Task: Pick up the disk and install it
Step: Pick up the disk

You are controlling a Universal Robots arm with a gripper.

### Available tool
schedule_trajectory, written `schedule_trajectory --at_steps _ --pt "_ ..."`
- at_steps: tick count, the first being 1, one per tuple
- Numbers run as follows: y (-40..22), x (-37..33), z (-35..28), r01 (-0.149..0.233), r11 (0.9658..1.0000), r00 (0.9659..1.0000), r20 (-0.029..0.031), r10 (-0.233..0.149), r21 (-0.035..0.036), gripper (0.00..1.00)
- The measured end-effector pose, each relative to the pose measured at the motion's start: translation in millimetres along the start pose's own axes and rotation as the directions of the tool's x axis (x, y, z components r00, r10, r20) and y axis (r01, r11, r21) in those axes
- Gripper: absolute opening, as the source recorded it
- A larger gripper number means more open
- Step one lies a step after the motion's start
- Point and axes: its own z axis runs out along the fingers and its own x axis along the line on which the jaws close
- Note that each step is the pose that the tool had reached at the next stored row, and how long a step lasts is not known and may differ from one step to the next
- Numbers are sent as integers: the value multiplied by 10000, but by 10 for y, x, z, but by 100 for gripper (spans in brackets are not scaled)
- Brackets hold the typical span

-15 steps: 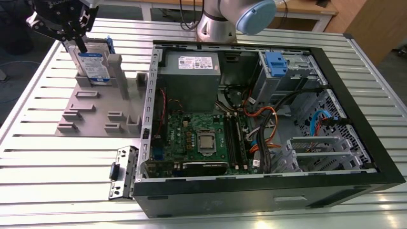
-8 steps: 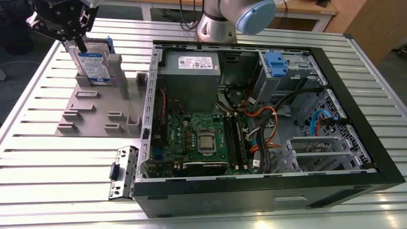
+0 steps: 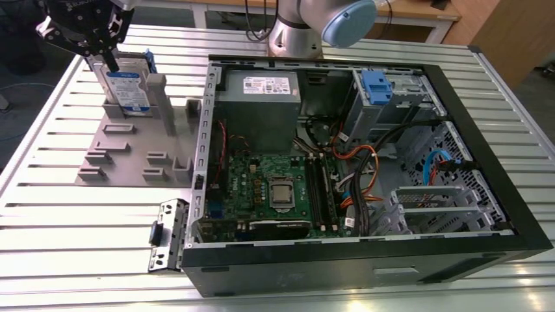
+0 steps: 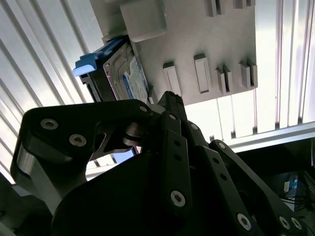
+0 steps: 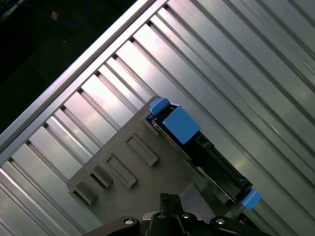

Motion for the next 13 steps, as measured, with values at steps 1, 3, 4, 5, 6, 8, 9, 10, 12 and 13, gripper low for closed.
schedule_trajectory --at_steps 1,3,4,5,6,8,9,10,12,13 --pt "0 0 0 18 10000 10000 0 -18 -1 10" --pt "0 0 0 56 10000 10000 1 -56 -2 10" --pt "0 0 0 75 10000 10000 0 -75 -2 10" --pt "0 0 0 93 10000 10000 0 -93 -3 10" --pt "0 0 0 110 9999 9999 0 -110 -3 10" --pt "0 0 0 147 9999 9999 0 -147 -4 10" --pt "0 0 0 167 9999 9999 0 -167 -5 10" --pt "0 0 0 185 9998 9998 0 -185 -5 10" --pt "0 0 0 221 9998 9998 0 -221 -6 10" --pt "0 0 0 239 9997 9997 -1 -239 -7 10"
